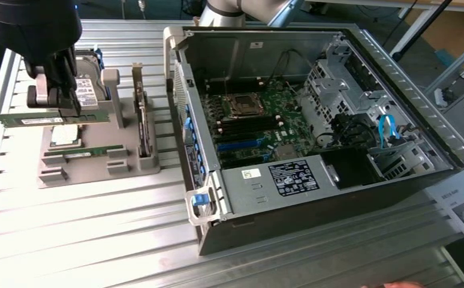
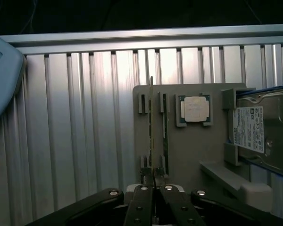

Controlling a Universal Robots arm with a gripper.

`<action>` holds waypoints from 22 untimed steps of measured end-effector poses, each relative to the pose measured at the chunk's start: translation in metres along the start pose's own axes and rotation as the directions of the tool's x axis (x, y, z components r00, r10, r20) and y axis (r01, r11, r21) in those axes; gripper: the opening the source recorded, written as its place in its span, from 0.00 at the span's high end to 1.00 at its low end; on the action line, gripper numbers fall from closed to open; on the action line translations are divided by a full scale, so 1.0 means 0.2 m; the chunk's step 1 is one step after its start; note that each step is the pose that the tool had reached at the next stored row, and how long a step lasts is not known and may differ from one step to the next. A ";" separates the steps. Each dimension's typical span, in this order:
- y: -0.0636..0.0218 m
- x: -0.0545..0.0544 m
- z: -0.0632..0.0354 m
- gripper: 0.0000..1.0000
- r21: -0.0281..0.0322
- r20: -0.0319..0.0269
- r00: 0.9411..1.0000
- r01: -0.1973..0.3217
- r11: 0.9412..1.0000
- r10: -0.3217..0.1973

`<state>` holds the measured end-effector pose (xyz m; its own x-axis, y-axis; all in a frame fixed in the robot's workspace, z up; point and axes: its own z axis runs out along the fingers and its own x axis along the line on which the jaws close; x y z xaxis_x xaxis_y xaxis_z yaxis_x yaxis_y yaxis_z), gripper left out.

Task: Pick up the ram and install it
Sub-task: 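Pick up the ram and move it above insertion slot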

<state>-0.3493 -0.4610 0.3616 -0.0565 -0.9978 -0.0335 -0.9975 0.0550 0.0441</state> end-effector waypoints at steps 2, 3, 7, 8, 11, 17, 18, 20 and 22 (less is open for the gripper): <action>0.001 0.00 -0.016 0.88 0.000 0.000 1.000 0.000 1.000 0.000; 0.001 0.00 -0.023 0.88 0.000 0.000 1.000 0.000 1.000 0.000; 0.002 0.00 -0.052 0.88 0.000 0.000 1.000 0.000 1.000 0.000; 0.003 0.00 -0.058 0.88 0.000 0.000 1.000 0.000 1.000 0.000; 0.003 0.00 -0.078 0.88 0.000 0.000 1.000 0.000 1.000 0.000; 0.005 0.00 -0.115 0.88 0.000 0.000 1.000 0.000 1.000 0.000; 0.005 0.00 -0.120 0.88 0.000 0.000 1.000 0.000 1.000 0.000; 0.005 0.00 -0.122 0.88 0.000 0.000 1.000 0.000 1.000 0.000; 0.005 0.00 -0.122 0.88 0.000 0.000 1.000 0.000 1.000 0.000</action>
<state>-0.3493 -0.4610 0.3860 -0.0565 -0.9978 -0.0336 -0.9975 0.0550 0.0440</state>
